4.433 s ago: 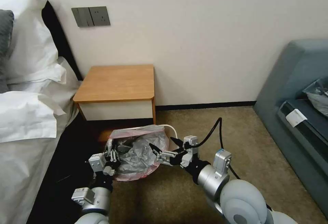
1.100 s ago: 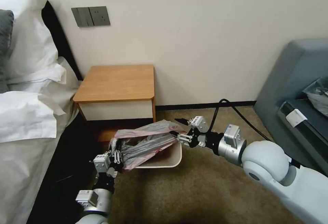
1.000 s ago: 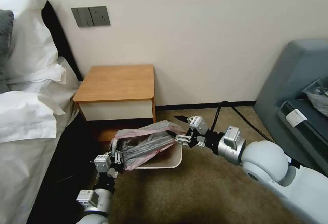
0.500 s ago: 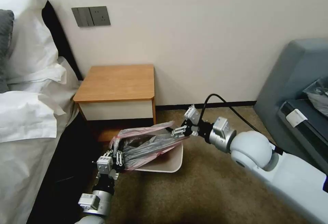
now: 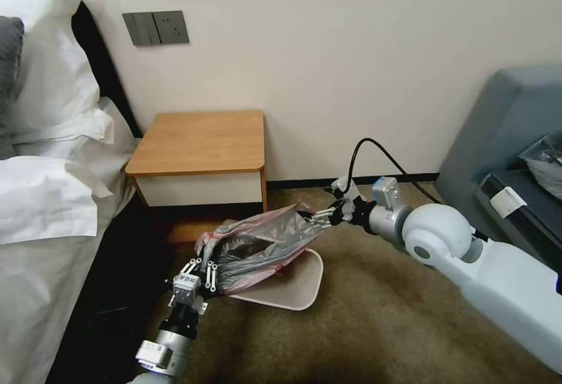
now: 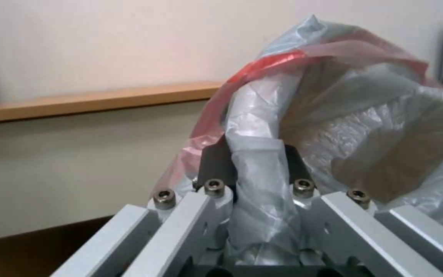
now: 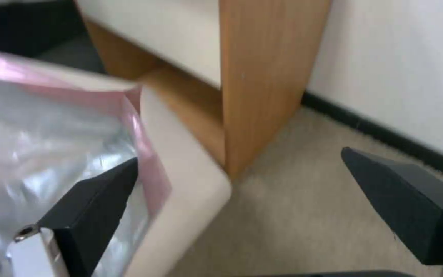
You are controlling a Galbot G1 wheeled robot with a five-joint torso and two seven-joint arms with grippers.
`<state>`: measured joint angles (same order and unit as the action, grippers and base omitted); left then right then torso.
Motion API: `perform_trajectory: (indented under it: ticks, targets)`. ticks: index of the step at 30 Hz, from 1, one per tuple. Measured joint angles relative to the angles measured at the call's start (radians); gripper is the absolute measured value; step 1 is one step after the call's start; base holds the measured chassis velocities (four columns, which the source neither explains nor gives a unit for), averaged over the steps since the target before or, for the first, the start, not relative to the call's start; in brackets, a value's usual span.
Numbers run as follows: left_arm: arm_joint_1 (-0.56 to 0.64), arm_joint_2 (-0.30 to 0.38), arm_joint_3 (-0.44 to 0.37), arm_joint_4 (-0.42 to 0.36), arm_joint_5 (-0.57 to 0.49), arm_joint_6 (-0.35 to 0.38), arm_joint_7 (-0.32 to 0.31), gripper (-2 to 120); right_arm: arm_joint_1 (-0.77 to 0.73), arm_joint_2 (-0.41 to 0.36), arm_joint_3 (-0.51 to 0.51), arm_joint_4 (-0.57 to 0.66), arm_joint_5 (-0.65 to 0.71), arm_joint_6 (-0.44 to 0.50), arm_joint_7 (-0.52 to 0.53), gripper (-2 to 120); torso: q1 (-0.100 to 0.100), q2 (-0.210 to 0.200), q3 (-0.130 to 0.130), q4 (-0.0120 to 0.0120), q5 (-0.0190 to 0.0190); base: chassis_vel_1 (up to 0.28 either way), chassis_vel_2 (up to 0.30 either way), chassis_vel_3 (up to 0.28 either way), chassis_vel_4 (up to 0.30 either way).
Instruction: Pick up the garbage bag from the table and place it over the trash can.
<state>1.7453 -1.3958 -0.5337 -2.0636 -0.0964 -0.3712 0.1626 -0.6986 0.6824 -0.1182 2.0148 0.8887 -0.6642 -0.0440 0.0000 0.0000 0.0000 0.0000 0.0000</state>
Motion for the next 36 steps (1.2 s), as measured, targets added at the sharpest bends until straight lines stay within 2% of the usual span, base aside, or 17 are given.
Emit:
perform_trajectory:
  ticks: [2,9,13,29,33,36]
  targets:
    - [0.0,0.001,0.0,0.0,-0.006,0.0,0.004,8,-0.004,-0.004,0.003,-0.001,0.0,-0.008,-0.011,100,0.0,0.0,0.0,-0.0001,0.0001,0.0,0.0,0.0,0.0]
    - [-0.003,0.003,0.001,-0.001,-0.057,0.002,0.036,8,-0.039,-0.05,0.042,-0.031,-0.031,-0.069,-0.157,100,0.0,0.0,0.0,-0.0001,0.0,0.0,0.0,0.0,0.0]
    - [-0.005,0.003,0.002,-0.001,-0.077,0.012,0.036,8,-0.047,-0.059,0.046,-0.043,-0.057,-0.07,-0.181,100,0.0,0.0,0.0,0.0001,0.0,0.0,0.0,0.0,0.0]
    - [-0.022,0.004,0.014,-0.007,-0.214,0.126,-0.043,8,-0.157,-0.074,0.126,-0.011,-0.06,-0.059,-0.179,100,0.0,0.0,0.0,0.0,-0.0001,0.0,0.0,0.0,0.0]
    - [-0.028,0.003,0.015,-0.001,-0.227,0.149,-0.072,8,-0.197,-0.069,0.178,0.016,-0.017,-0.054,-0.129,100,0.0,0.0,0.0,0.0,0.0,0.0,0.0,0.0,0.0]
    - [-0.036,0.004,0.021,0.004,-0.238,0.178,-0.12,8,-0.258,-0.076,0.27,0.065,0.011,-0.044,-0.103,100,0.0,0.0,0.0,-0.0001,0.0,0.0,0.0,0.0,0.0]
